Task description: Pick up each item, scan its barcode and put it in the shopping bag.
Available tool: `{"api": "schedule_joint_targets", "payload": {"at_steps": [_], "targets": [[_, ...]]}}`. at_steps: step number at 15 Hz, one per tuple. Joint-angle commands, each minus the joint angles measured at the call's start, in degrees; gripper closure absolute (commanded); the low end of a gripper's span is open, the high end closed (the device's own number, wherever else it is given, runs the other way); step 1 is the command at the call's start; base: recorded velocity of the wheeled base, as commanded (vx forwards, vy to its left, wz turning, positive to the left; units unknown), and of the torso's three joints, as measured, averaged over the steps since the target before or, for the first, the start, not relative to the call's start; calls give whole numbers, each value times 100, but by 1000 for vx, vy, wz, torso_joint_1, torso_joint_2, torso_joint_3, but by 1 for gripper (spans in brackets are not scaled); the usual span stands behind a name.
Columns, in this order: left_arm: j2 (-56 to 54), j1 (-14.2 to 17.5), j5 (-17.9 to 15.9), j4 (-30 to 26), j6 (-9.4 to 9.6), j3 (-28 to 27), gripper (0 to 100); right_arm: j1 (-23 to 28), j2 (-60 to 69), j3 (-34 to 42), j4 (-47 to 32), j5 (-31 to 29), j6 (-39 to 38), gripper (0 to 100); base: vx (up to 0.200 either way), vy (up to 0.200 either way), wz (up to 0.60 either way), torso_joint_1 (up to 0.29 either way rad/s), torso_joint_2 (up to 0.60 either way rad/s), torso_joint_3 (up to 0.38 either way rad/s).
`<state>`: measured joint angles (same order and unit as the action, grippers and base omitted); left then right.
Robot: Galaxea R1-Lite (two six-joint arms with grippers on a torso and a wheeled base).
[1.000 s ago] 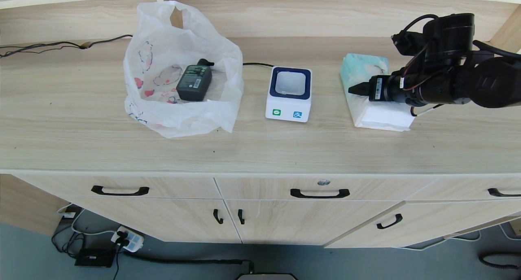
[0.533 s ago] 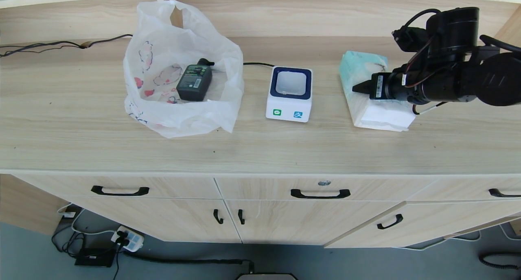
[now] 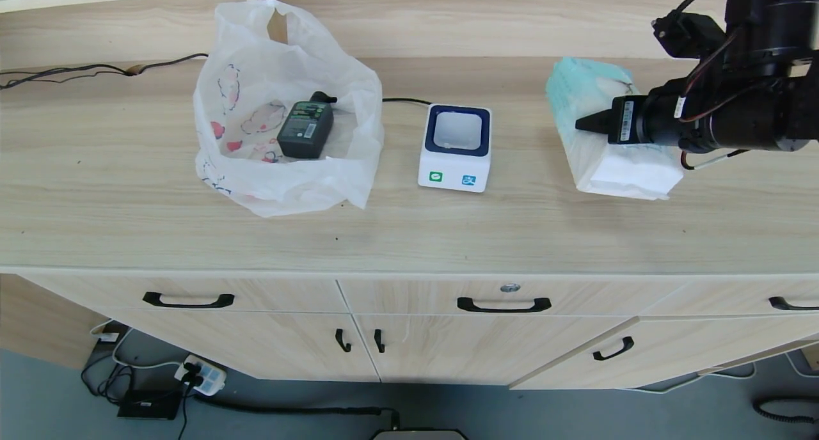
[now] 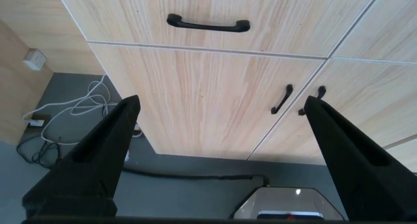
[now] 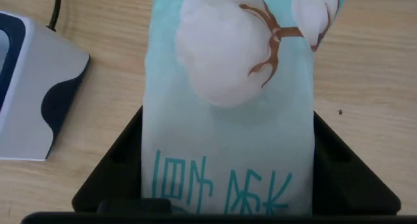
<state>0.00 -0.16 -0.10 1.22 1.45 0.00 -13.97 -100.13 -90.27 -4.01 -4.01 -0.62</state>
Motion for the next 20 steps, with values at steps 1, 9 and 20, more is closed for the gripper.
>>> {"api": "schedule_joint_targets", "payload": {"at_steps": [1, 9, 20], "targets": [[9, -2, 1, 1, -4, 0, 0, -211, 565, 54, 6, 6, -131, 100, 0, 0, 0, 0, 0, 0], [0, 7, 1, -8, -4, 0, 0, -2057, 2376, 2611, 1623, -170, -1414, 100, 0, 0, 0, 0, 0, 0], [0, 7, 1, 1, 40, 0, 0, -2391, 1514, 4720, 4954, 665, -1810, 100, 0, 0, 0, 0, 0, 0]]}}
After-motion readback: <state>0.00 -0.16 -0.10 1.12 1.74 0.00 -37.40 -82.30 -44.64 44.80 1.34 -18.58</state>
